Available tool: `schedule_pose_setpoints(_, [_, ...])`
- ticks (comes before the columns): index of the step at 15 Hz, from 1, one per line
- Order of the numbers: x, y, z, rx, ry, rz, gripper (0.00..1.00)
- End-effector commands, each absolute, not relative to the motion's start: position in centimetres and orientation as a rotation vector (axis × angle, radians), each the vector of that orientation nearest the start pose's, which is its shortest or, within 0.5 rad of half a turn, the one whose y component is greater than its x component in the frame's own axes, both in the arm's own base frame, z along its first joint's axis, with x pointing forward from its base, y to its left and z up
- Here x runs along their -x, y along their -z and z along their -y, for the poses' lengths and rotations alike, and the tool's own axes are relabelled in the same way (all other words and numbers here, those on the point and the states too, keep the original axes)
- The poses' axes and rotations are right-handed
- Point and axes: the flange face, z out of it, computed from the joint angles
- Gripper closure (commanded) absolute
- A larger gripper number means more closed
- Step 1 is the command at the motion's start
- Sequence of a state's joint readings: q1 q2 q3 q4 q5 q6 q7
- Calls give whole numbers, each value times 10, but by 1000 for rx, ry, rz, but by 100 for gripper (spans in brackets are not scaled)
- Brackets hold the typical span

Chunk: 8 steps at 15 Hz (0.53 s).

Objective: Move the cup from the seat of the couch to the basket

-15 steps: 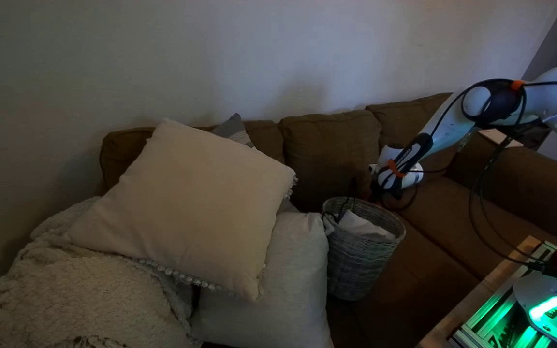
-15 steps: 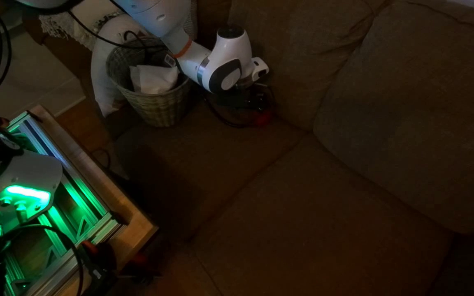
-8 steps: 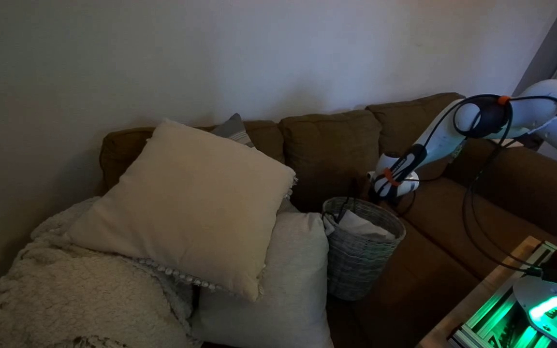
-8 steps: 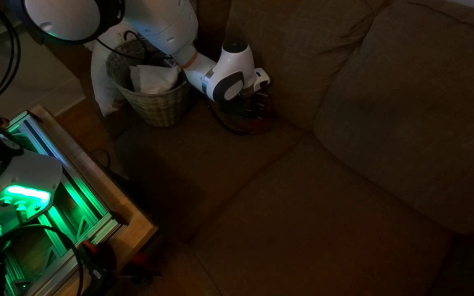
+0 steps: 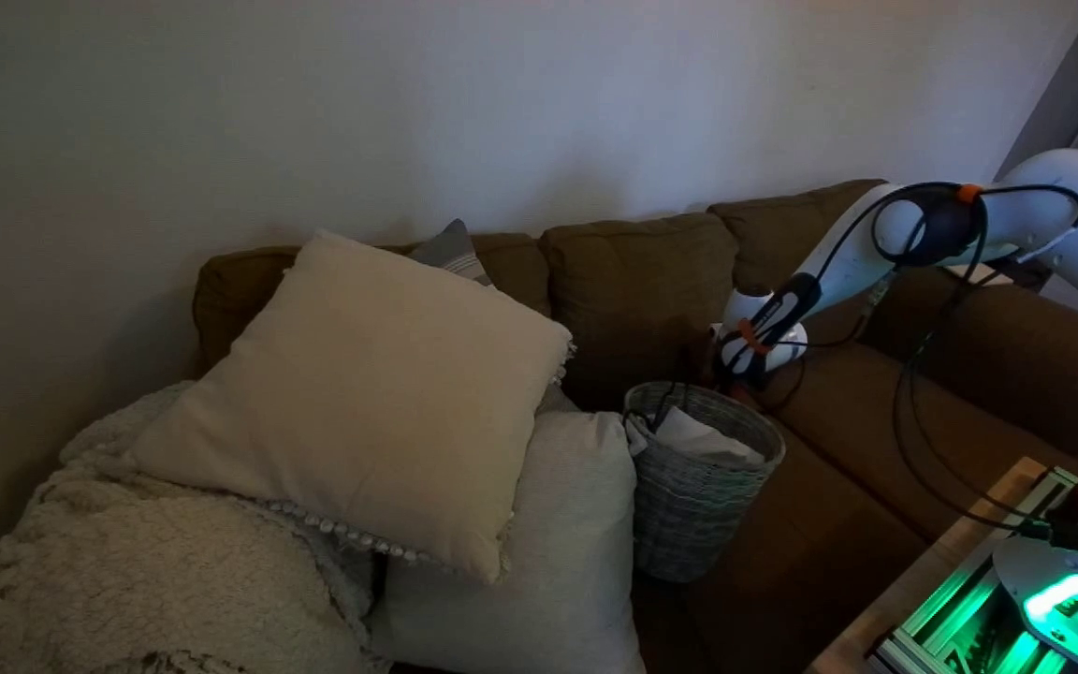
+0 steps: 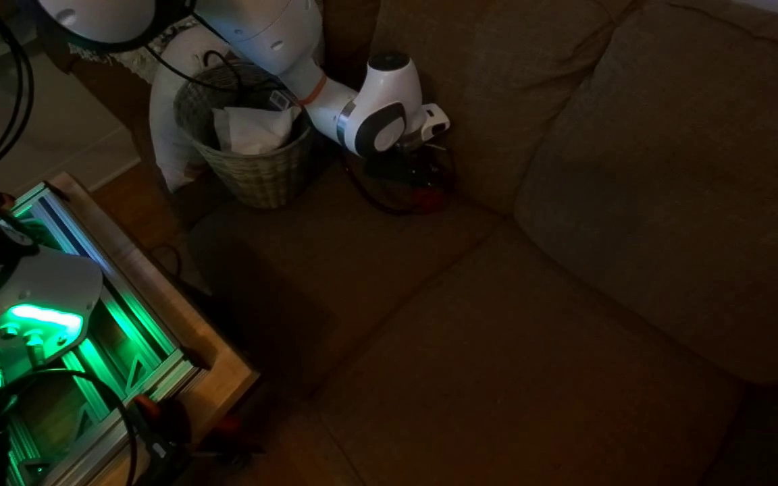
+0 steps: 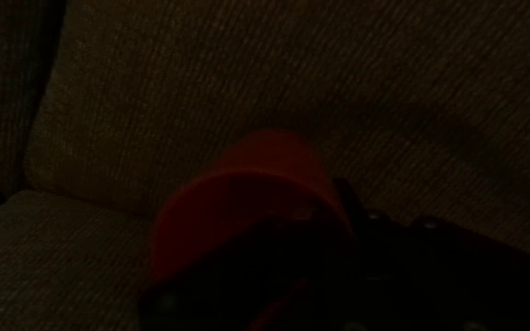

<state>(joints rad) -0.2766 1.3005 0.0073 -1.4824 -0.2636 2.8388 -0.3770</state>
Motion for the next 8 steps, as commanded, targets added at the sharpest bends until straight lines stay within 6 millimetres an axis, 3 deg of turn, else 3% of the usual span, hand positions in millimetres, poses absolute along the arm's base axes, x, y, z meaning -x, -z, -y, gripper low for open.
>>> schedule_pose_setpoints(1, [-603,48,151,3172,-117,618,99])
schedule_pose_setpoints(5, [-612,-40,166,3283,-342,650,99])
schedule_pose_setpoints(8, [-620,-116,163,3294,-438,779,99])
